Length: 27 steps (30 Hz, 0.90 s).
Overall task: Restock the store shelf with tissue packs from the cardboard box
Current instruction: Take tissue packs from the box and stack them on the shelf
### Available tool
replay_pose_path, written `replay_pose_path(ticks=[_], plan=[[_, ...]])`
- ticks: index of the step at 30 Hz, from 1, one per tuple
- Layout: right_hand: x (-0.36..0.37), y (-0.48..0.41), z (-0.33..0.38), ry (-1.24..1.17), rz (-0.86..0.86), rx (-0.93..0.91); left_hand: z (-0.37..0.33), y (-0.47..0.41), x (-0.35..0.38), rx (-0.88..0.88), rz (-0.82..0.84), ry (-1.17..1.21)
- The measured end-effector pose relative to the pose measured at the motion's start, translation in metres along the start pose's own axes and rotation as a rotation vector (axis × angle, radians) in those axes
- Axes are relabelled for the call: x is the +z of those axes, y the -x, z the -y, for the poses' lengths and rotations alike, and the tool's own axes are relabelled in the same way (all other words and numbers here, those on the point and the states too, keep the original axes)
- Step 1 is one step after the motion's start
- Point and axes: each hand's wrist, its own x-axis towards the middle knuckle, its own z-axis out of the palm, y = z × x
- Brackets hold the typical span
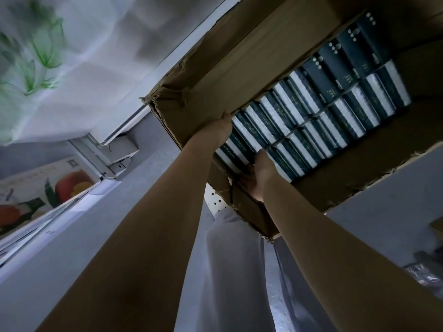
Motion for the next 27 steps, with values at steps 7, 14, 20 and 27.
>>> replay_pose_path(ticks=[7,14,20,27], plan=[[0.004,0.026,-0.002,-0.063,-0.001,-0.084,-0.012,0.031,-0.007,0.106,0.035,-0.255],[0.005,0.021,0.002,0.022,0.009,-0.072,-0.009,0.019,0.003,0.134,-0.033,-0.264],[-0.001,0.014,0.002,-0.014,0.039,-0.071,-0.009,0.02,0.007,0.117,-0.105,-0.217],[-0.006,0.034,-0.008,-0.091,0.084,-0.106,-0.011,0.06,-0.002,0.146,-0.197,-0.279]])
